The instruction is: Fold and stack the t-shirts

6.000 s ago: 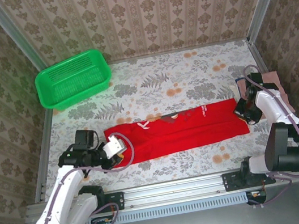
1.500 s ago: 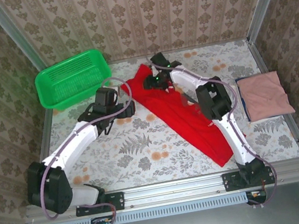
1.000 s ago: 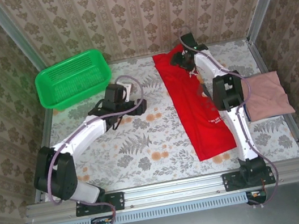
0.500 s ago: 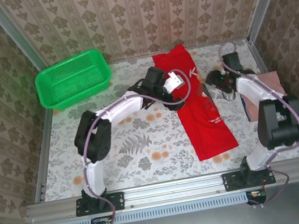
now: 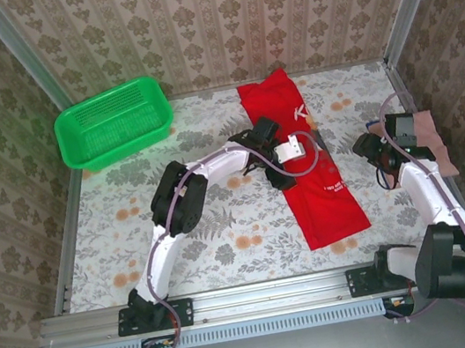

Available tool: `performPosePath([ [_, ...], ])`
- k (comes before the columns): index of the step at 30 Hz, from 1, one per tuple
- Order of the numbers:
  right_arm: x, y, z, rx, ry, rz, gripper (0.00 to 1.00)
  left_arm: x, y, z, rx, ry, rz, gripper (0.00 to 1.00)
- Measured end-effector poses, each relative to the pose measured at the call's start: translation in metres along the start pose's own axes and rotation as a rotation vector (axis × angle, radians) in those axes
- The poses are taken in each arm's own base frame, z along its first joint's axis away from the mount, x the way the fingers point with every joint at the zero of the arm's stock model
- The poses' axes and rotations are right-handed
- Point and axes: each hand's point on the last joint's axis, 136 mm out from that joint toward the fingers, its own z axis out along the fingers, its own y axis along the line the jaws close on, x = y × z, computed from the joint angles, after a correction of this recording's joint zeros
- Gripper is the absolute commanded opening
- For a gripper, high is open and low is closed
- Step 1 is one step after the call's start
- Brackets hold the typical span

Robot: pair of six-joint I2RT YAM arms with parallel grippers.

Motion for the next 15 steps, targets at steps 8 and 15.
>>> performPosePath([
  [8,0.006,-0.002,0.005,0.005,0.033,-0.036,0.66,0.010,0.002,-0.005,-0.023,0.058,0.020,1.00],
  [15,0.015,0.005,0.011,-0.013,0.072,-0.066,0.67,0.044,0.000,-0.030,-0.043,0.125,-0.013,1.00],
])
